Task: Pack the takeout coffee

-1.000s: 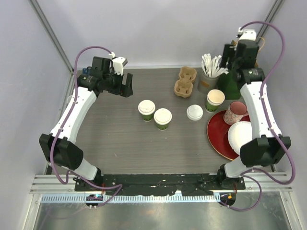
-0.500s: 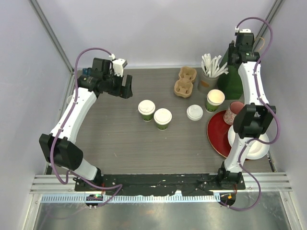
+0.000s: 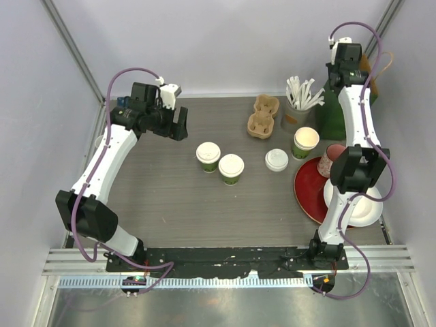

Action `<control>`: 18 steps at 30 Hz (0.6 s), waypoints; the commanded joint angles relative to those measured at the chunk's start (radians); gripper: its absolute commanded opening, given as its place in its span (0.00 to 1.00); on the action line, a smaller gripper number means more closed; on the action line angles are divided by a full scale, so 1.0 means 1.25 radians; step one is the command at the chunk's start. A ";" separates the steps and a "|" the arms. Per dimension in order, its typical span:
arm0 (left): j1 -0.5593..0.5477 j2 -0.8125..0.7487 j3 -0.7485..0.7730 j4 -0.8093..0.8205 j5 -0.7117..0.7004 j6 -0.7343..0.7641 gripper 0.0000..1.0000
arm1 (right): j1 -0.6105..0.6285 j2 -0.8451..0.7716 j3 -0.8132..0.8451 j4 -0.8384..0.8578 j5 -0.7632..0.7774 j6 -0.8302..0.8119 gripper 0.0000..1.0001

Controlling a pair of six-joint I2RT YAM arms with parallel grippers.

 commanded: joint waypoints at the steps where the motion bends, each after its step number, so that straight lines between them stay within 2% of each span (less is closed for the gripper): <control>1: 0.006 -0.042 0.010 -0.004 0.002 0.018 0.84 | 0.011 -0.140 0.045 0.152 0.040 -0.085 0.01; 5: 0.019 -0.053 0.016 -0.002 -0.020 0.014 0.84 | 0.069 -0.219 0.066 0.206 0.040 -0.154 0.01; 6: 0.023 -0.055 0.016 0.001 -0.023 0.011 0.84 | 0.136 -0.243 0.091 0.204 0.034 -0.164 0.01; 9: 0.053 -0.066 0.017 0.003 -0.025 0.001 0.84 | 0.250 -0.300 0.112 0.193 0.026 -0.245 0.01; 10: 0.072 -0.068 0.017 0.006 -0.023 0.001 0.84 | 0.334 -0.313 0.111 0.179 -0.014 -0.252 0.01; 14: 0.131 -0.091 0.015 0.011 -0.019 -0.025 0.84 | 0.504 -0.362 0.112 0.118 -0.155 -0.227 0.01; 16: 0.172 -0.104 0.012 0.011 -0.023 -0.032 0.84 | 0.580 -0.389 0.078 0.082 -0.171 -0.267 0.01; 17: 0.187 -0.106 0.011 0.012 -0.023 -0.034 0.84 | 0.666 -0.398 0.055 0.074 -0.177 -0.287 0.01; 18: 0.204 -0.112 0.008 0.012 -0.028 -0.037 0.84 | 0.700 -0.407 0.010 0.067 -0.181 -0.301 0.01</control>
